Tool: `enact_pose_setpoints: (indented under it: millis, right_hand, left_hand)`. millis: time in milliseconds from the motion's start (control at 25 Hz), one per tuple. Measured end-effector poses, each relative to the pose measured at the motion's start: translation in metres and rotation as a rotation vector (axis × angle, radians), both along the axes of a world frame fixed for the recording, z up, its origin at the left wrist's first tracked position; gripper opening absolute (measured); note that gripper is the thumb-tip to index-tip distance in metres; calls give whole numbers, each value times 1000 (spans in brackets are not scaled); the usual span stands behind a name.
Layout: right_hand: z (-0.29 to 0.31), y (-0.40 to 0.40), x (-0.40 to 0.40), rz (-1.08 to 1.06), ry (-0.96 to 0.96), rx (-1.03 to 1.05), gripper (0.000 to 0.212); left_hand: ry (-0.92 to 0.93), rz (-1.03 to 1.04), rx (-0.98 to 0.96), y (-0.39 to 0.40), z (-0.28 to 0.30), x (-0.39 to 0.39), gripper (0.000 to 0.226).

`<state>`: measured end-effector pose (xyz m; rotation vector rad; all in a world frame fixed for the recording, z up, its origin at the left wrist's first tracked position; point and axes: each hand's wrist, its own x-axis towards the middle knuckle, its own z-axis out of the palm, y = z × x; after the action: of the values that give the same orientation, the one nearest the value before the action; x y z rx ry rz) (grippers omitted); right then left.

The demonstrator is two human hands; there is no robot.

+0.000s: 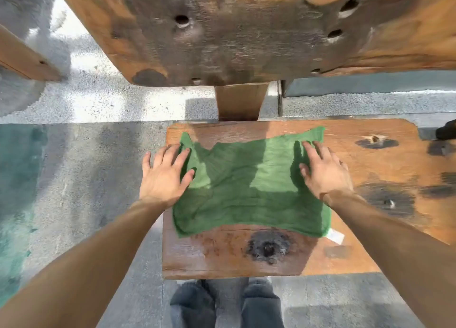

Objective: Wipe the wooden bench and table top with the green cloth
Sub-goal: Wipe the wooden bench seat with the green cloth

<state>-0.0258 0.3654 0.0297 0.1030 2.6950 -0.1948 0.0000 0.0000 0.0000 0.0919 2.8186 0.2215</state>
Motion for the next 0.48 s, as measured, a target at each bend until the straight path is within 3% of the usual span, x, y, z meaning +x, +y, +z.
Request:
enact_pose_setpoints:
  millis: [120, 240, 320, 480]
  right_hand:
    - [-18, 9, -26, 18, -48, 45, 67]
    - [-28, 12, -39, 98, -157, 105, 84]
    - [-32, 15, -43, 127, -119, 152, 87]
    - [-34, 21, -47, 160, 19, 218, 51]
  left_hand:
    - [-1, -20, -12, 6, -11, -23, 55]
    - [-96, -54, -34, 7, -13, -39, 61]
    - [-143, -30, -41, 9, -8, -49, 62]
    - [-155, 59, -64, 16, -1, -51, 41]
